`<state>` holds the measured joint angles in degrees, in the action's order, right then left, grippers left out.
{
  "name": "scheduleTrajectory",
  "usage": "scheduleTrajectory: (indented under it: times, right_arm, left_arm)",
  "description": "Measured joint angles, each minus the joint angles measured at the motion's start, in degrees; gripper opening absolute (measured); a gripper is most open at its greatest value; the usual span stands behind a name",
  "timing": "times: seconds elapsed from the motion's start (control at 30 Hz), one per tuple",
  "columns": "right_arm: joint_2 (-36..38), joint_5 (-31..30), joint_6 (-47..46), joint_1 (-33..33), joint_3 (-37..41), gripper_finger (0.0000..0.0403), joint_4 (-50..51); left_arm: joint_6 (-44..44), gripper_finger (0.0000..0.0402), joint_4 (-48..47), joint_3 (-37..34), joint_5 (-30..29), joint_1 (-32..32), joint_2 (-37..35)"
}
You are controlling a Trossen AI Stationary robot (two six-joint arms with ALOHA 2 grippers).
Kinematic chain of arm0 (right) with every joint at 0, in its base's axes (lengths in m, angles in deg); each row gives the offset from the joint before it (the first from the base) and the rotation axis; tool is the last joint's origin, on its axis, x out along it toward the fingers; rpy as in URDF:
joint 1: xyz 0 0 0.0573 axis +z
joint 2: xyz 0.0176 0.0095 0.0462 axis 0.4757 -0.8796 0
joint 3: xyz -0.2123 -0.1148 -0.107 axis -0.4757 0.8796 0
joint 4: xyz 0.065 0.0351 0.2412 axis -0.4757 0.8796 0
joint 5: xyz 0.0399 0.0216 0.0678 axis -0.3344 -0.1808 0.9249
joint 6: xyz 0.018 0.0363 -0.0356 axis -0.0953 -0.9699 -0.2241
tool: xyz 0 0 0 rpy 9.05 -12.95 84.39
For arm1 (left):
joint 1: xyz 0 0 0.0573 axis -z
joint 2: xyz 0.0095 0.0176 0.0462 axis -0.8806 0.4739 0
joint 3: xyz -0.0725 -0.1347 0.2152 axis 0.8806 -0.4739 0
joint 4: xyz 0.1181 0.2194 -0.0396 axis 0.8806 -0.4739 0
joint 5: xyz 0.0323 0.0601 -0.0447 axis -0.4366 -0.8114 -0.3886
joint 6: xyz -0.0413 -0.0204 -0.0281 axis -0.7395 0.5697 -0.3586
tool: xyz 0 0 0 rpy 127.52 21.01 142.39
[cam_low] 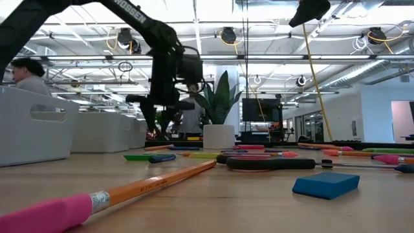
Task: Sort crayons/erasers/pens/pencils in bins
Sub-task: Put the orange pencil into the middle top gray bin
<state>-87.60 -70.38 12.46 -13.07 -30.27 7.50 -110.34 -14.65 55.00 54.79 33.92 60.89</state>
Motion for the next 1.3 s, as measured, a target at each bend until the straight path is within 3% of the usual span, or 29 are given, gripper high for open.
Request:
scheduleTrajectory:
  times: [0.43,0.67,1.13,1.3]
  right_arm:
    - [0.0,-1.6,0.9,0.0,0.0,0.0205,0.0]
    - [0.0,-1.4,0.9,0.0,0.0,0.0205,0.0]
    - [0.0,-1.1,0.7,0.2,0.0,0.0205,0.4]
    - [0.0,-1.1,0.8,0.2,0.0,0.0205,0.4]
  left_arm:
    - [-5.7,0.0152,2.6,0.0,-0.1,-1.9,3.4]
    - [-3.6,0.0152,3.1,-0.1,4.3,-4.3,4.5]
    - [-9.3,0.0151,5.1,-1.4,7.2,-3.0,5.1]
    - [-9.3,0.0110,5.4,-1.5,9.0,-2.9,5.0]
